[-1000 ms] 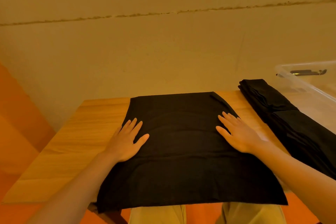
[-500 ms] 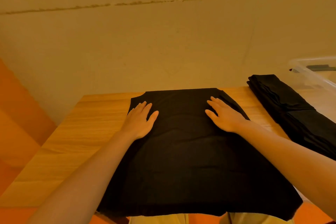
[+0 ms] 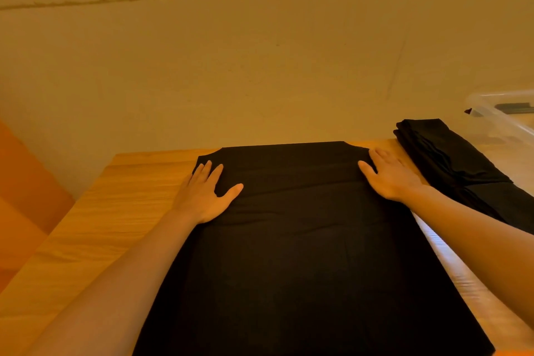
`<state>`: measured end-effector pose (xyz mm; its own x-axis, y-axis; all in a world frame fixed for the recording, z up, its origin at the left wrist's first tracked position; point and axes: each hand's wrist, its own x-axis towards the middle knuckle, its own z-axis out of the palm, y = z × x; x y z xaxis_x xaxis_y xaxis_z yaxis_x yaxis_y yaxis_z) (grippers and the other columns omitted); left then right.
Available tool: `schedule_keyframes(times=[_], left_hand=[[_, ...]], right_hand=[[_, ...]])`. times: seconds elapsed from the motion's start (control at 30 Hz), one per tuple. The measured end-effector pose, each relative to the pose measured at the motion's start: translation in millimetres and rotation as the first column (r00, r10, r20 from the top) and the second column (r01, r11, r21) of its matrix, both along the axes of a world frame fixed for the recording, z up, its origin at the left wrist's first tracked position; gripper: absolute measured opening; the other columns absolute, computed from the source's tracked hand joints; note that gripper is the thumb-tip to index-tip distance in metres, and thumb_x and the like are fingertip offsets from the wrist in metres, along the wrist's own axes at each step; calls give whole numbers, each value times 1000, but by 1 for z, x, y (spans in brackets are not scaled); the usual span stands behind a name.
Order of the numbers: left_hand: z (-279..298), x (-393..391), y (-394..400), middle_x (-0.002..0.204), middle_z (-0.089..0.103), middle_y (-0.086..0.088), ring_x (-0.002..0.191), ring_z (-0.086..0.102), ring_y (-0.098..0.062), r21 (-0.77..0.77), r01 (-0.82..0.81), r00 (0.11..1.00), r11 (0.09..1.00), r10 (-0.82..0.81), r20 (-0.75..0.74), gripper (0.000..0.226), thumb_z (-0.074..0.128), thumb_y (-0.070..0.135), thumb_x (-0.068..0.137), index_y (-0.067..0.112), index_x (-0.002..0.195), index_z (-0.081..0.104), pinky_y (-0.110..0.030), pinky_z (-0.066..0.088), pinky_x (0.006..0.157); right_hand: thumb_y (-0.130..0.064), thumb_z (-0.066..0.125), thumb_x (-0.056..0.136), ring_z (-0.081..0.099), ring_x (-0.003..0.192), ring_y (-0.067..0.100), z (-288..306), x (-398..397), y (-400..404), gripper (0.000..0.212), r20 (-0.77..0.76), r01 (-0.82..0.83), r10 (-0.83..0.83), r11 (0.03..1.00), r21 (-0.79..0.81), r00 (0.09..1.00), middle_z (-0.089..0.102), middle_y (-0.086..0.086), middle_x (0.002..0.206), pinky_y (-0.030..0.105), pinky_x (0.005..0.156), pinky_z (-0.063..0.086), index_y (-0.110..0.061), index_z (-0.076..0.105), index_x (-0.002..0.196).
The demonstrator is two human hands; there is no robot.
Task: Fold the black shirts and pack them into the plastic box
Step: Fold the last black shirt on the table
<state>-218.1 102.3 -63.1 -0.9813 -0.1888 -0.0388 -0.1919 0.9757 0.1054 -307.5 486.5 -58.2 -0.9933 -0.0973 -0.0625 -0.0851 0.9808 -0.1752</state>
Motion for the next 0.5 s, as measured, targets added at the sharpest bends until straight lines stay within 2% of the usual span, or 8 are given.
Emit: schedule_keyframes(times=[0.17,0.3,0.37,0.5], left_hand=[[8,-8,8,162,8,0,149,-1,-17,47,6,996,999,-2,-88,88,13,78,82,27,153,17,-40,1,121],[7,-17,11,162,3,1,149,-2,-17,19,86,996,996,-86,8,82,15,76,87,29,154,13,-40,2,121],[3,-23,10,162,0,1,149,-3,-17,-1,76,996,997,-76,53,83,14,77,86,30,154,8,-41,1,121],[-1,-39,10,162,0,1,149,-3,-18,-35,41,998,999,-39,47,81,12,76,87,30,154,8,-42,1,121]], right_hand=[[-50,17,100,-2,147,18,10,14,-16,64,-125,-104,107,994,33,986,3,4,161,36,119,0,-14,11,153],[-56,18,98,-4,147,15,9,29,-39,65,-18,-231,231,973,4,973,0,-3,160,37,120,0,-24,8,153],[-59,16,97,-5,147,14,3,24,-43,66,31,-230,229,973,27,973,-2,-4,160,37,120,-1,-27,6,153],[-62,16,96,-5,147,14,0,2,-43,66,33,-199,197,979,52,980,-1,-4,161,39,119,-2,-30,6,153]])
